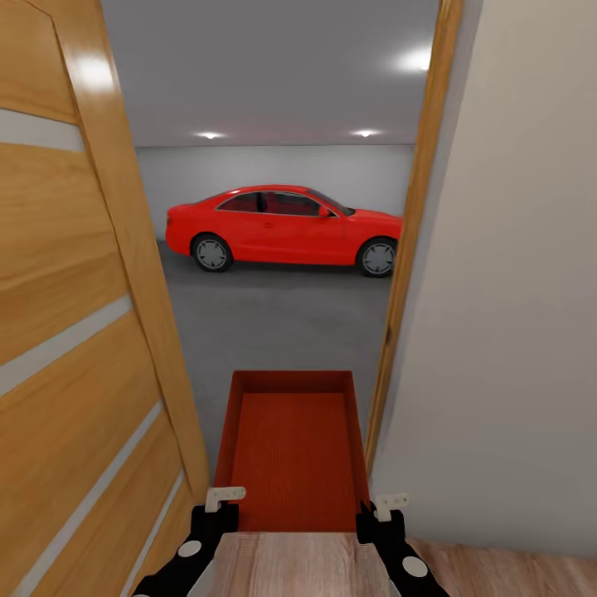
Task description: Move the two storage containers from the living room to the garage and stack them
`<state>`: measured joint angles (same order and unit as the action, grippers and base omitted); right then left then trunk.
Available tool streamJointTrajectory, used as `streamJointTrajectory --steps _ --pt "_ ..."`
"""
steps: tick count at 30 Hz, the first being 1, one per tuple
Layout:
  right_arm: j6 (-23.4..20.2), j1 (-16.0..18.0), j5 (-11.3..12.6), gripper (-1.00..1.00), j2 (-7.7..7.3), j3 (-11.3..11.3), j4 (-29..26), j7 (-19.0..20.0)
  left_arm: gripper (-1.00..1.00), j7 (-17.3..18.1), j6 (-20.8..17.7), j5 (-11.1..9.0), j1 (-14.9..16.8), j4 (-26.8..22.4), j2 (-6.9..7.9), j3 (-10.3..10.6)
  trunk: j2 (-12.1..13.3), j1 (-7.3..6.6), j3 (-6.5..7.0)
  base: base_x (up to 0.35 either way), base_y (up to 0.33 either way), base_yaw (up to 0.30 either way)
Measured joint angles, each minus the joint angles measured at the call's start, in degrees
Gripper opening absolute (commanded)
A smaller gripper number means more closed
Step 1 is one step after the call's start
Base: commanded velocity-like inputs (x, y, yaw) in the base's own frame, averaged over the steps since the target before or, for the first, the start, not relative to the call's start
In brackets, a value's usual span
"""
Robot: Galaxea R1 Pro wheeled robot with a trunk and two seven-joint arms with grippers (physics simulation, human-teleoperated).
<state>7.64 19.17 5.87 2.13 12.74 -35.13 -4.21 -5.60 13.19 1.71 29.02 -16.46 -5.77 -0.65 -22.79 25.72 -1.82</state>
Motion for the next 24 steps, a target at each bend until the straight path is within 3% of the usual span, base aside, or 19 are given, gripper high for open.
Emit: streamJointTrajectory --steps 12,24 --pt "0.0 0.0 0.1 -1.0 0.01 0.0 0.0 0.0 -1.0 0.0 -0.1 0.0 0.0 0.0 -0.01 0.0 0.0 -0.01 0.0 0.303 0.023 0.0" --pt "0.0 0.0 0.0 -1.0 0.0 0.0 0.0 0.0 -1.0 0.0 0.0 0.0 0.0 0.1 -0.01 0.0 0.0 0.02 0.0 0.027 -0.008 -0.031"
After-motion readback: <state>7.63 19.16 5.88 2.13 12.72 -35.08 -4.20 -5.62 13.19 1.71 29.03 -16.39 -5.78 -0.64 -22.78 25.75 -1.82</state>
